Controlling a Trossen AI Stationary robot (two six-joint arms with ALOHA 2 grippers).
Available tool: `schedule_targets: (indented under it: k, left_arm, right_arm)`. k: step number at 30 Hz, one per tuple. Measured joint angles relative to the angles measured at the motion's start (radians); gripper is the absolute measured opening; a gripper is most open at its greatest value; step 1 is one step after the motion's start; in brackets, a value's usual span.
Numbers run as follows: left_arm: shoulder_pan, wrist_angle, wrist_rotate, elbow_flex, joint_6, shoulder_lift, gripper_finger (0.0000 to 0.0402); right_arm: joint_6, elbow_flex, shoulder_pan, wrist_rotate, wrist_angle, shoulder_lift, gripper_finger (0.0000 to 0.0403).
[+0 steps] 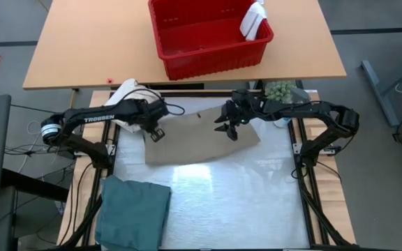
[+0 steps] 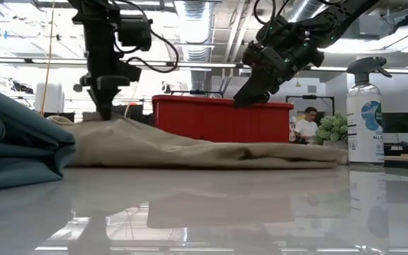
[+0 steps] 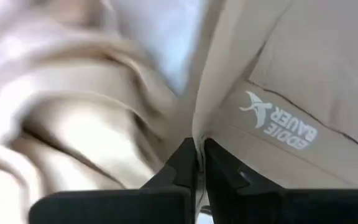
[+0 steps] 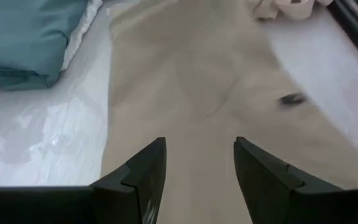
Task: Fold Laundry from Bin
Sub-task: Fold the brown shorts
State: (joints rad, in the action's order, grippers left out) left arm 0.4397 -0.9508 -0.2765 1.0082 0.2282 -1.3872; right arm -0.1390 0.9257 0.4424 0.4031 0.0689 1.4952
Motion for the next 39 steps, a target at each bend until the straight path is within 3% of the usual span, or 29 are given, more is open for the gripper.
schedule_targets:
  k: [3,7,13,16,21,27,32,39]
  left_arm:
    - [0.01,0.121,-0.062,-0.035,-0.019,-0.004,0.0003]
    - [0.04,0.24,-0.021,-0.111,-0.015,-0.074,0.0003]
    - [0.049,0.204,-0.117,-0.131,0.038,-0.205,0.0015]
    - [0.049,0.198,-0.105,-0.13,0.05,-0.237,0.0026]
    - [0.044,0.186,-0.096,-0.098,0.146,-0.217,0.0032]
    - [0.044,0.156,-0.101,-0.017,0.146,-0.151,0.0031]
    - [0.044,0.151,-0.118,0.005,0.069,-0.107,0.0031]
    - [0.064,0.082,-0.17,0.004,0.002,-0.103,0.0032]
  right_arm:
    - [0.0,0.0,-0.007,0.001,0.024,0.0,0.021]
    - [0.0,0.0,-0.023,0.001,0.028,0.0,0.021]
    - [0.0,0.0,-0.037,-0.002,0.025,0.0,0.021]
    - [0.0,0.0,-0.042,-0.005,0.022,0.0,0.021]
    - [0.0,0.001,-0.041,-0.061,0.018,0.05,0.021]
    - [0.023,0.0,-0.041,-0.075,-0.113,0.214,0.021]
    - [0.117,0.0,-0.037,-0.092,-0.196,0.299,0.021]
    - [0.158,0.0,-0.028,-0.104,-0.18,0.326,0.021]
